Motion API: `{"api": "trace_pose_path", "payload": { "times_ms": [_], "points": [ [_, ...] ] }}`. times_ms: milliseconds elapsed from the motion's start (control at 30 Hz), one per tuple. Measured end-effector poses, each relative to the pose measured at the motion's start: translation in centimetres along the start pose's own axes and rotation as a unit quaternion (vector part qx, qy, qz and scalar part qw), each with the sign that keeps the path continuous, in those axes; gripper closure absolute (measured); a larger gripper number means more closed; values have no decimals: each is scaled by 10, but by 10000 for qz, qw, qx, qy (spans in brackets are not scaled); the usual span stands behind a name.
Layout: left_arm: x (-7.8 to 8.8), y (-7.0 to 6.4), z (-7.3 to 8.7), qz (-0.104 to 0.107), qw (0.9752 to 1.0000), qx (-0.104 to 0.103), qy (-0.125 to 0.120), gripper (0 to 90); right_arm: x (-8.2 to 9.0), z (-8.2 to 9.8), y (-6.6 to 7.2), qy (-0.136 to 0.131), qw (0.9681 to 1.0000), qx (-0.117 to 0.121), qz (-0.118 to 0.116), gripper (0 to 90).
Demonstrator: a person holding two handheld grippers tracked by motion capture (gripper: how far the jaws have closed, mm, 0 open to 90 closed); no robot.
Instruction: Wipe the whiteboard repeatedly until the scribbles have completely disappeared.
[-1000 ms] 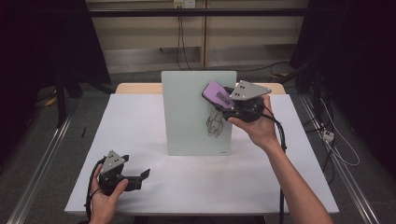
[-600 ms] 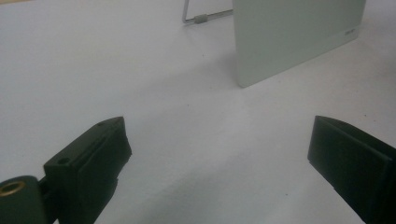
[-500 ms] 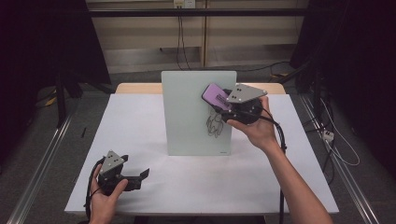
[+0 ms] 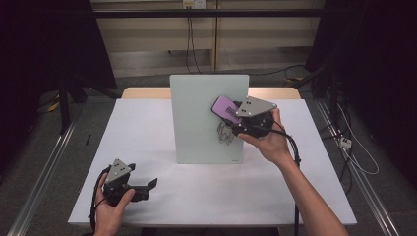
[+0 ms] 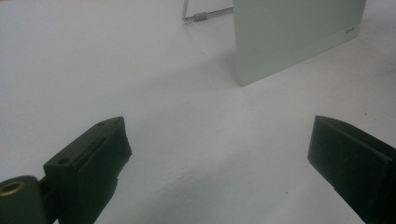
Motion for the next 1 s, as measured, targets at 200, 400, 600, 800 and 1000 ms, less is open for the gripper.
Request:
{"api": "trace_pose_path", "payload": {
  "times_ms": [200,400,600,800,1000],
  "points": [
    [0,0,0,-16,10000,0,11,52,-3,9,9,33,10000,-4,-93,416],
    [0,0,0,-13,10000,2,7,52,-6,18,18,80,9998,2,-202,417],
    [0,0,0,-30,10000,-3,2,52,-8,24,24,152,9995,-8,-284,417],
    [0,0,0,-18,10000,6,-3,52,-12,32,34,254,9988,-11,-425,417],
    [0,1,0,-17,10000,-4,18,51,-10,28,31,251,9991,17,-341,417]
  ]
}}
Point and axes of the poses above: each handheld gripper's, and its own axes: x roughly backward along the jaws, z roughly out of its underside, y roughly to its left, the point moved 5 cm from there along -x, roughly forward along the jaws, and after that the axes turned 1 degree about -z, right-handed, at the moved point
